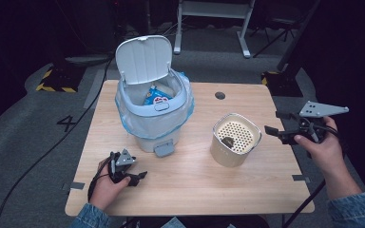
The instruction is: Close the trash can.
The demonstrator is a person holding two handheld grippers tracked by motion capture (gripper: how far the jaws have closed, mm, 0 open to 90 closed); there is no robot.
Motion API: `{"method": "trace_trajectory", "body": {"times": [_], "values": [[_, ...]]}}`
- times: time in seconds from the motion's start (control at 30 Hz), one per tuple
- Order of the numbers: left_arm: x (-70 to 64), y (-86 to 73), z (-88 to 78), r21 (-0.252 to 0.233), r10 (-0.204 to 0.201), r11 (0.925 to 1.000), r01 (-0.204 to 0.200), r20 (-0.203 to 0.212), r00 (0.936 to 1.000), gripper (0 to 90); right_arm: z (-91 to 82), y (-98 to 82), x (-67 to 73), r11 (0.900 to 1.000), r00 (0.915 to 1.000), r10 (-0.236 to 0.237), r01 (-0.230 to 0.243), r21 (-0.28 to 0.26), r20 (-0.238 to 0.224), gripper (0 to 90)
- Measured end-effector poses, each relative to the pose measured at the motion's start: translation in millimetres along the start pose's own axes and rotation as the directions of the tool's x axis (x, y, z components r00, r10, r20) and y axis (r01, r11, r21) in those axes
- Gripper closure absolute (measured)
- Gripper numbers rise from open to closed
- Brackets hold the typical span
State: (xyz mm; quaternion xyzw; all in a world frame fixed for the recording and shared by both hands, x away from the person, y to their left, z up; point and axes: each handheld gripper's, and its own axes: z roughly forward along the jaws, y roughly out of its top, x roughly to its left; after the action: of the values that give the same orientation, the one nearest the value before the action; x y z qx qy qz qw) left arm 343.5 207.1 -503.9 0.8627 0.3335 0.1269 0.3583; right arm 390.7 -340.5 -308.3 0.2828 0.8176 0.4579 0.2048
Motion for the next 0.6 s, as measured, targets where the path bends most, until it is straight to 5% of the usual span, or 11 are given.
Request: {"method": "trace_trajectory", "body": {"times": [0.23, 0.6], "values": [[0.2, -2.8, -2.6, -0.001, -0.014, 0.9999, 0.014, -0.01, 0.9998, 24.8, 8.8, -30.5, 0.5, 0.998, 0.9999, 0.009, -0.009, 0.058, 0.013, 26.0], [3.4, -5.3, -5.3, 0.002, -0.016, 0.9999, 0.016, -0.013, 0.9998, 24.2, 24.1, -76.9, 1.3, 0.99, 0.9962, 0.087, -0.087, 0.108, 0.005, 26.0]]}}
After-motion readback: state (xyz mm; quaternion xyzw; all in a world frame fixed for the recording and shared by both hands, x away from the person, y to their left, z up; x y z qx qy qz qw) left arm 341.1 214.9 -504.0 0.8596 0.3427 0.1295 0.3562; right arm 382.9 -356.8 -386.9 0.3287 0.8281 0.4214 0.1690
